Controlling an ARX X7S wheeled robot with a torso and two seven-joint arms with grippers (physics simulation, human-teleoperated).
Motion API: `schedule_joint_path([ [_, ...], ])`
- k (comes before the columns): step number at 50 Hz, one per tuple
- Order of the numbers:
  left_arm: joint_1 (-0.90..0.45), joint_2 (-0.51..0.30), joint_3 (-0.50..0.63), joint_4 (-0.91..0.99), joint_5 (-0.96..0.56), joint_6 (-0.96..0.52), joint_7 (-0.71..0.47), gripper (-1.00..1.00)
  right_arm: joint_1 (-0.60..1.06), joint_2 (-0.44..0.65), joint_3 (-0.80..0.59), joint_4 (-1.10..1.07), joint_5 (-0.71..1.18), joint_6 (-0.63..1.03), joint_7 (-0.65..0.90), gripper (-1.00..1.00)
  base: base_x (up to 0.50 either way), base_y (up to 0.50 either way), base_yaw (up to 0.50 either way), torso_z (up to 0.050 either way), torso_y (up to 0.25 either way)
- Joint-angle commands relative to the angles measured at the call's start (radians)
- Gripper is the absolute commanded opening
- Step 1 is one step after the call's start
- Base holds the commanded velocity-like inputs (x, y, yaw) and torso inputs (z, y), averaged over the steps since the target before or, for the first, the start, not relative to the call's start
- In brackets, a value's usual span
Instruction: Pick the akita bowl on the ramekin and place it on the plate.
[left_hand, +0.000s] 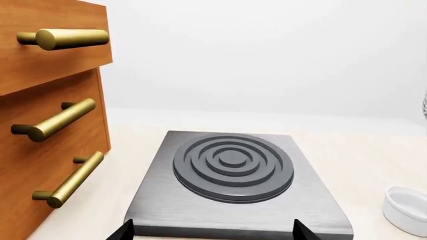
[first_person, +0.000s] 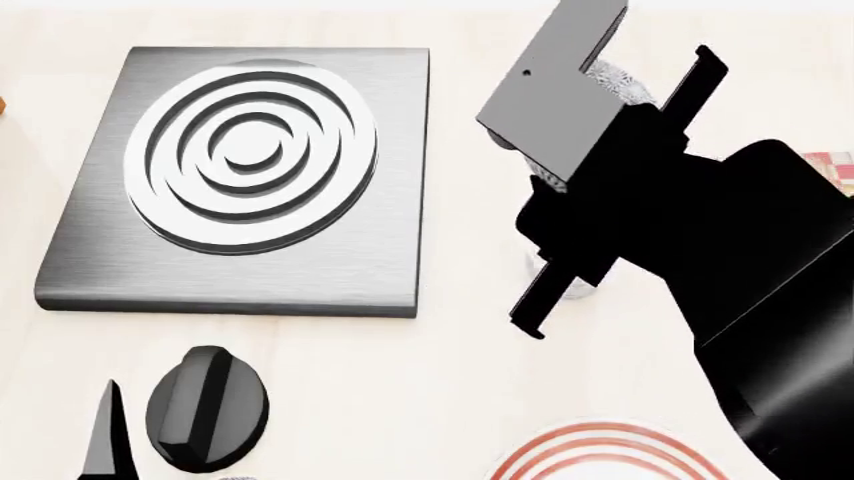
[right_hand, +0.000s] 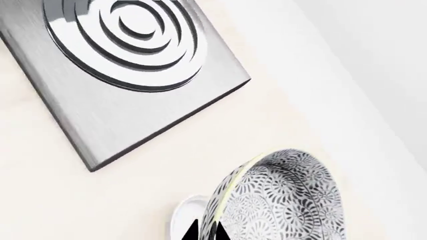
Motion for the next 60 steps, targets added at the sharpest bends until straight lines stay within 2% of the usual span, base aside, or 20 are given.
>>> schedule_joint_path([
  [1, -0.001, -0.004, 0.001, 0.001, -0.005, 0.001, -0.005, 1.0, 0.008, 0.067, -0.024, -0.185, 0.048, 0.114, -0.043, -1.0, 0.0, 0.0, 0.0, 0.0, 0.0],
  [27, -0.001, -0.012, 0.011, 0.0, -0.005, 0.01, -0.015, 1.0, -0.056, 0.194, -0.041, -0.396, 0.141, 0.215, -0.056, -1.0, 0.0, 0.0, 0.0, 0.0, 0.0],
  [47, -0.003, -0.019, 0.012, 0.003, -0.012, 0.01, -0.023, 1.0, -0.092, 0.25, -0.062, -0.494, 0.192, 0.269, -0.053, -1.0, 0.0, 0.0, 0.0, 0.0, 0.0],
  [60, -0.004, -0.023, 0.015, 0.001, -0.012, 0.012, -0.027, 1.0, -0.14, 0.294, -0.012, -0.592, 0.284, 0.329, -0.027, -1.0, 0.0, 0.0, 0.0, 0.0, 0.001],
])
